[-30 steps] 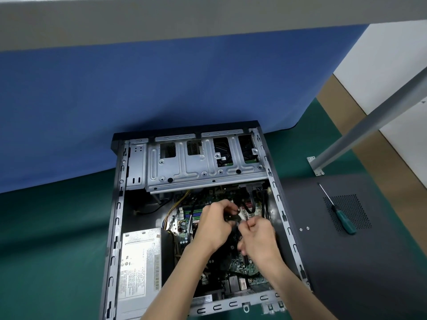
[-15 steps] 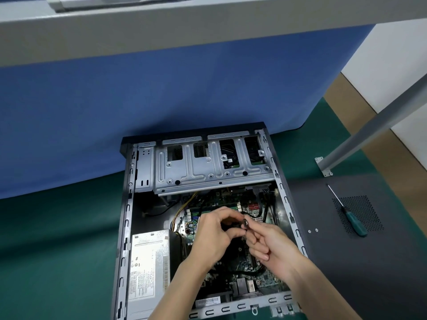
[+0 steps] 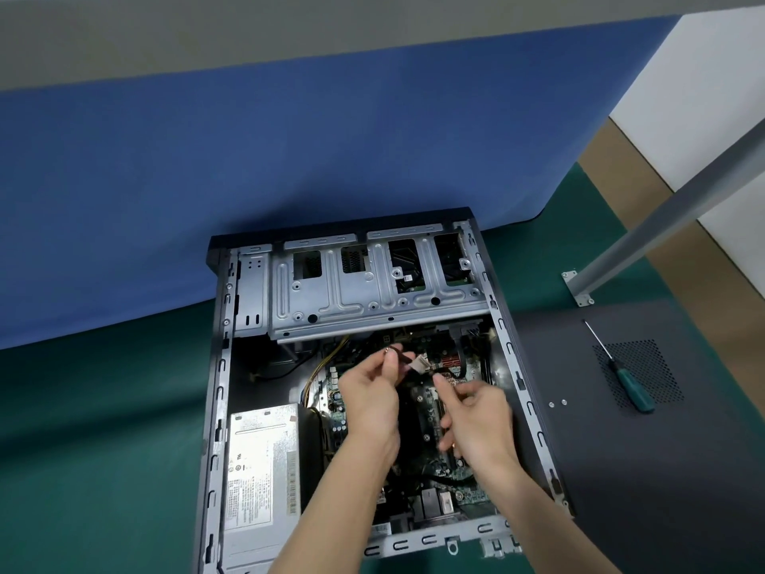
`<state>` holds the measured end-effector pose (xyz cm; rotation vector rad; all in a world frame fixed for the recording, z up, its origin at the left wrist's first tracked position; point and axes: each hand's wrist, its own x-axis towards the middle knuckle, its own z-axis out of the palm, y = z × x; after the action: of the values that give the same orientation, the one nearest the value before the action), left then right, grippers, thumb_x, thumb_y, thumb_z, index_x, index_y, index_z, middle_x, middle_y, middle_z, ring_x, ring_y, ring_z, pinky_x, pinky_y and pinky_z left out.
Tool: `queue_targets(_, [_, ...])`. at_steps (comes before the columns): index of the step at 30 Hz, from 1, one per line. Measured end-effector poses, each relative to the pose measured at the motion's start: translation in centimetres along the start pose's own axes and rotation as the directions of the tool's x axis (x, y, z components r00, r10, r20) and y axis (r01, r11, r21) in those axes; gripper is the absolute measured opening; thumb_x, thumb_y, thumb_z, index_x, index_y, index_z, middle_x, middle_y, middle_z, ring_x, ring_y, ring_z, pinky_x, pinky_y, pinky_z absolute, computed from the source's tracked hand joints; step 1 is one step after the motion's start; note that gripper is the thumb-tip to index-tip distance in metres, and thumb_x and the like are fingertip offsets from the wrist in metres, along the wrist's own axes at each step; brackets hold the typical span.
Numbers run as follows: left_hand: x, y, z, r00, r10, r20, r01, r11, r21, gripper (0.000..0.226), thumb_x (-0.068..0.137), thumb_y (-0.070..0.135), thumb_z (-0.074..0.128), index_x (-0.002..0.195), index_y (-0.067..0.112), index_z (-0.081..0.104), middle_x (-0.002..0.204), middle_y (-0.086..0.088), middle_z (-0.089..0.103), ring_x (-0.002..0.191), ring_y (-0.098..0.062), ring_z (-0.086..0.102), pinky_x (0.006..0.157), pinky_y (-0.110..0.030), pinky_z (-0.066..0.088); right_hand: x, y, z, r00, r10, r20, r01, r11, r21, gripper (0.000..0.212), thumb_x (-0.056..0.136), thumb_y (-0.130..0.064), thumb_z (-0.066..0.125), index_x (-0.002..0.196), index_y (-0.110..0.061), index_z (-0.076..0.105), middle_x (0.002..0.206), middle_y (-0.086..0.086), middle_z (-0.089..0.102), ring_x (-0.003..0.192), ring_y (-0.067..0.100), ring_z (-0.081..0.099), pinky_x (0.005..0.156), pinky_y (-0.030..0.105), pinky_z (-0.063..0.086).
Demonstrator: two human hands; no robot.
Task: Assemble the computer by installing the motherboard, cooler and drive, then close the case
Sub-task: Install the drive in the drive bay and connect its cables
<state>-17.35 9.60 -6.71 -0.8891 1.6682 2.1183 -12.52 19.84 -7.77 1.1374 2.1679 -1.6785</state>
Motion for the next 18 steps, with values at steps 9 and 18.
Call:
queue_targets(9, [4.2, 0.5, 4.8, 0.946, -0.291, -0.145, 0.277, 0.955, -0.107, 0.025, 0.083, -0.013, 0.058, 0.066, 0.003, 0.049, 0.076, -0.017, 0.058, 0.066, -0.025, 0.057, 0.053, -0.034, 0.053, 1.0, 0.2, 0.7, 0.992, -0.105, -0.071, 0.104, 0.994, -0.025, 0.024, 0.100, -0.027, 0.046, 0.103, -0.011, 0.063, 0.068, 0.009, 0.065, 0.054, 0.024, 0.062, 0.063, 0.048, 0.058])
queue_targets(18, [6.2, -0.5, 7.0, 0.951, -0.284, -0.121, 0.267, 0.953, -0.139, 0.026, 0.090, -0.012, 0.044, 0.110, -0.002, 0.056, 0.092, -0.020, 0.066, 0.049, -0.024, 0.060, 0.034, -0.028, 0.049, 2.0, 0.3, 0.8, 0.991, -0.110, -0.075, 0.100, 0.986, -0.135, 0.015, 0.101, -0.028, 0.042, 0.102, -0.024, 0.057, 0.076, -0.002, 0.065, 0.074, 0.019, 0.066, 0.075, 0.038, 0.055])
